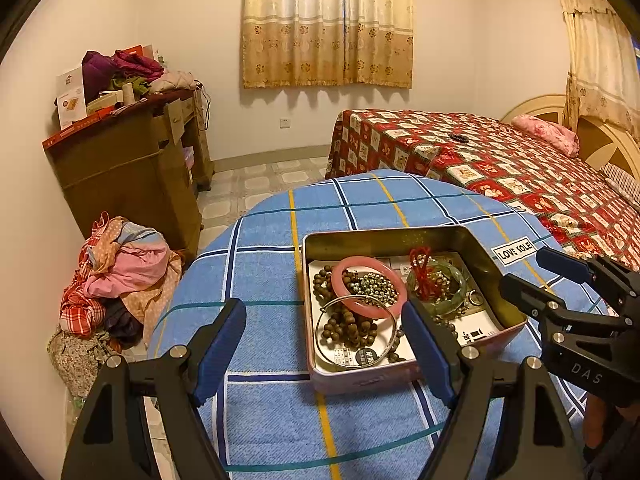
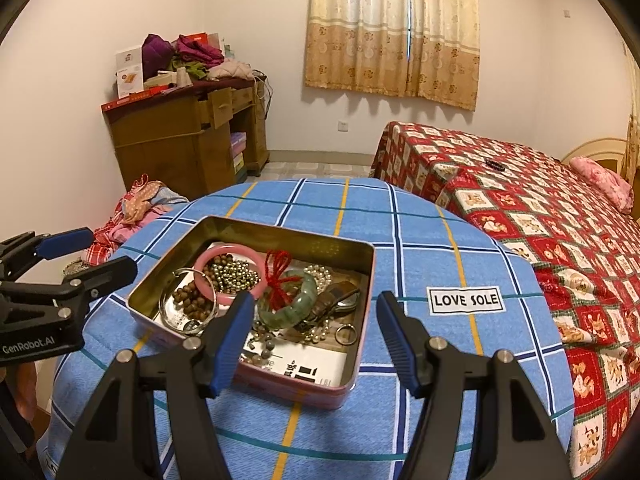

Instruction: Organize jewelry

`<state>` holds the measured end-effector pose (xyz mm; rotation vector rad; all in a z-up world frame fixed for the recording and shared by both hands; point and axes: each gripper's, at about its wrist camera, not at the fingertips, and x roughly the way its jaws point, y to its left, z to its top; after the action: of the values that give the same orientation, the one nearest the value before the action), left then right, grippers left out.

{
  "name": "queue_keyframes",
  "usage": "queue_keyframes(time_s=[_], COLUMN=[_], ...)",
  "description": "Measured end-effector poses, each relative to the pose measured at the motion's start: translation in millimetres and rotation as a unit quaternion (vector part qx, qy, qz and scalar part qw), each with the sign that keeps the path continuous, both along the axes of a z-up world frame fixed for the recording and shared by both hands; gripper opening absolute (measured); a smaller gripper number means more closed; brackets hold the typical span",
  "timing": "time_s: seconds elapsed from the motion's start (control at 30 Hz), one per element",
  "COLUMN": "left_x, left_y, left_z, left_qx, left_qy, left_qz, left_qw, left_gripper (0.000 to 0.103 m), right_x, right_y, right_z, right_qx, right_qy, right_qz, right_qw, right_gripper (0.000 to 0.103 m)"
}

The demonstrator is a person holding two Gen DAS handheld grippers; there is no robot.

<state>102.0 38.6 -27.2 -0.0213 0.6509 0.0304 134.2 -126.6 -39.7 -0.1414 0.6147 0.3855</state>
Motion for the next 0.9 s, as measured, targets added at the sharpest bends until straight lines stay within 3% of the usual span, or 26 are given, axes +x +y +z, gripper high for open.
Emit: queue_keyframes(time_s=[0.9], left_x=[-0.2], left_y=[1.0], left_z=[-4.1], left_qx=[-0.001], left_qy=[0.006], left_qz=[0.003], left_qw=[1.0000], left_gripper=[0.080], right_x=[-0.3], right_y=[0.5], right_z=[-0.4], right_qx=[0.000], right_qy=[0.000], right_qz=[-0.001], right_qw=[1.000], right_gripper=[0.066])
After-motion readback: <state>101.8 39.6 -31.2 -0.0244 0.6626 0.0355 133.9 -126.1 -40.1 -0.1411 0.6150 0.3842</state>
